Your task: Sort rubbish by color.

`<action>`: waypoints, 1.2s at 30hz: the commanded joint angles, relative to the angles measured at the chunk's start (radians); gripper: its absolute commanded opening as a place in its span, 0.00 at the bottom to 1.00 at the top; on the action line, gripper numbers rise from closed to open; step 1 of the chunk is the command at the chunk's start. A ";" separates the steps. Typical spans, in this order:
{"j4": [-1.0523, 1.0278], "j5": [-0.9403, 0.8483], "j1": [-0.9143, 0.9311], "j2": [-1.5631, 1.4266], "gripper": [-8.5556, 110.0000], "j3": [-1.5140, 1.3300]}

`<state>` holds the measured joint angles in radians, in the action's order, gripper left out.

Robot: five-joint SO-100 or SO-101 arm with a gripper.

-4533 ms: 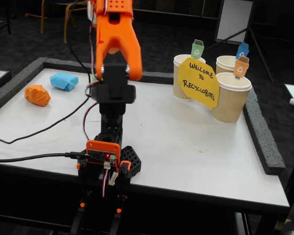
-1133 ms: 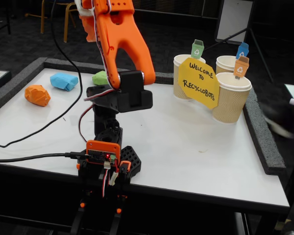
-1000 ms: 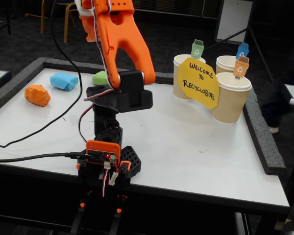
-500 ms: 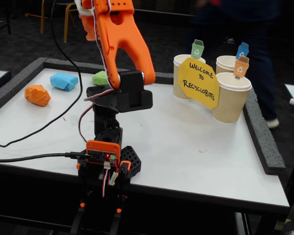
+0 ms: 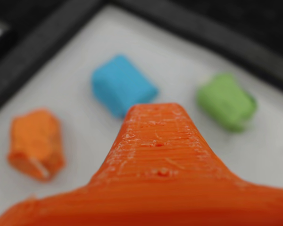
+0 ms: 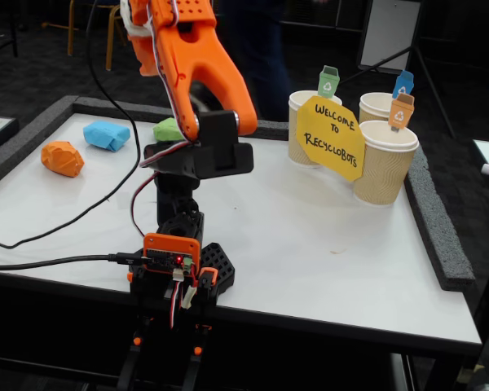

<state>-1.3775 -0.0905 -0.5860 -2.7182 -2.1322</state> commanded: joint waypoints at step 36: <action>0.091 0.003 -0.031 0.000 0.15 -0.138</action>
<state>-1.3238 -0.0905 -0.6044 -2.7182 -2.3240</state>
